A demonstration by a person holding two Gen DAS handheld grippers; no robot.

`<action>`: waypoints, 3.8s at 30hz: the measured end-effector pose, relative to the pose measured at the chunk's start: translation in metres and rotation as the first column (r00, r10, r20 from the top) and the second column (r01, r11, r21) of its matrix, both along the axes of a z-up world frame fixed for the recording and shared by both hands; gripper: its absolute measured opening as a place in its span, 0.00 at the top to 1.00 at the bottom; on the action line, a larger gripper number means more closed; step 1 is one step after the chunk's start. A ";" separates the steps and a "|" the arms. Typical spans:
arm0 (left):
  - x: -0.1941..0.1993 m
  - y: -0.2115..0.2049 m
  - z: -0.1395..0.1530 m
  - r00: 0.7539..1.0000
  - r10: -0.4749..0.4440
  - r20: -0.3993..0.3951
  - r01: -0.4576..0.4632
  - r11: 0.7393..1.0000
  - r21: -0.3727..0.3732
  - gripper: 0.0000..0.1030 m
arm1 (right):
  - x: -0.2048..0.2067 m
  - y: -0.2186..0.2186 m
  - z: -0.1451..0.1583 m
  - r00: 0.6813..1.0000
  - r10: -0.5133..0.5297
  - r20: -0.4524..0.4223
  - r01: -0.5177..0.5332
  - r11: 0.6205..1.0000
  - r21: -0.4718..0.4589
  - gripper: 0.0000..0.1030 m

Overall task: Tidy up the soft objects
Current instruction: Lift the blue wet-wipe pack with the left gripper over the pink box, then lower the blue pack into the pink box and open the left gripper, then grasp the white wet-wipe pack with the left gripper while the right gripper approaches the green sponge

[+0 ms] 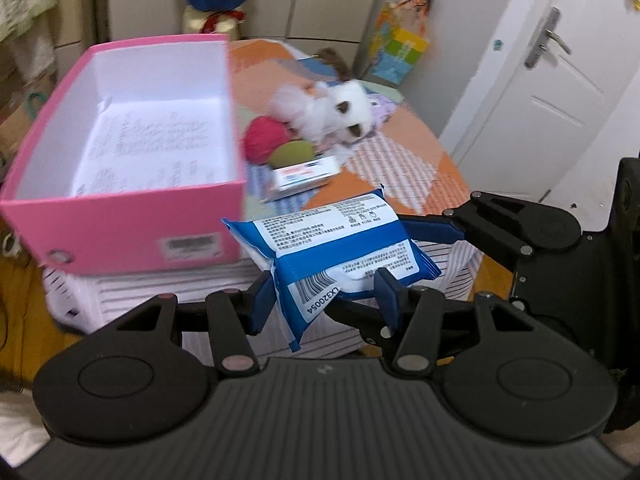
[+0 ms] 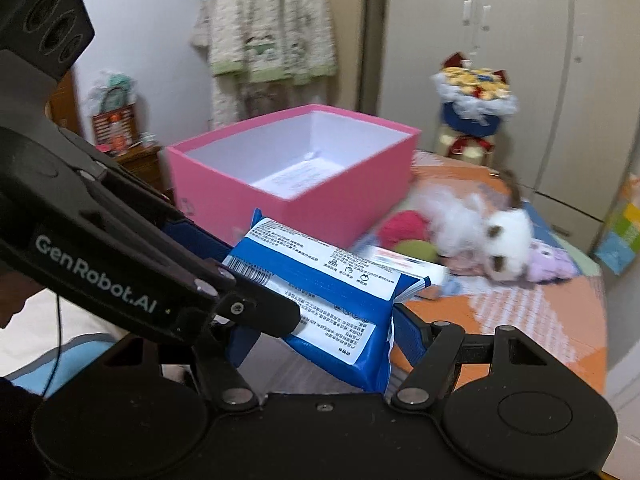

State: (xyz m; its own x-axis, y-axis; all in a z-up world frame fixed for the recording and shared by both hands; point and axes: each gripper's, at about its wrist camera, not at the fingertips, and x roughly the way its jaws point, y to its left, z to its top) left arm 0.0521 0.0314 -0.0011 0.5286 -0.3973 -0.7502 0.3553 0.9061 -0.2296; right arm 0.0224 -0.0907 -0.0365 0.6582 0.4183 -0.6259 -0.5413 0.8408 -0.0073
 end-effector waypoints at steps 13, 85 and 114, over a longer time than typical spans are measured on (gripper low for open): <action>0.026 0.073 0.031 0.993 0.107 -0.059 -0.110 0.993 -0.037 0.50 | 0.033 0.059 0.030 0.988 0.153 0.028 -0.154 0.987 0.051 0.24; 0.074 0.037 0.066 0.969 -0.114 0.218 0.099 0.992 0.077 0.39 | 0.100 -0.040 0.076 1.000 0.015 0.007 -0.016 1.000 0.019 0.22; 0.043 -0.092 -0.029 0.948 -0.256 0.189 0.222 0.958 0.182 0.39 | 0.124 -0.121 -0.006 0.977 0.028 -0.209 0.028 0.966 0.258 0.22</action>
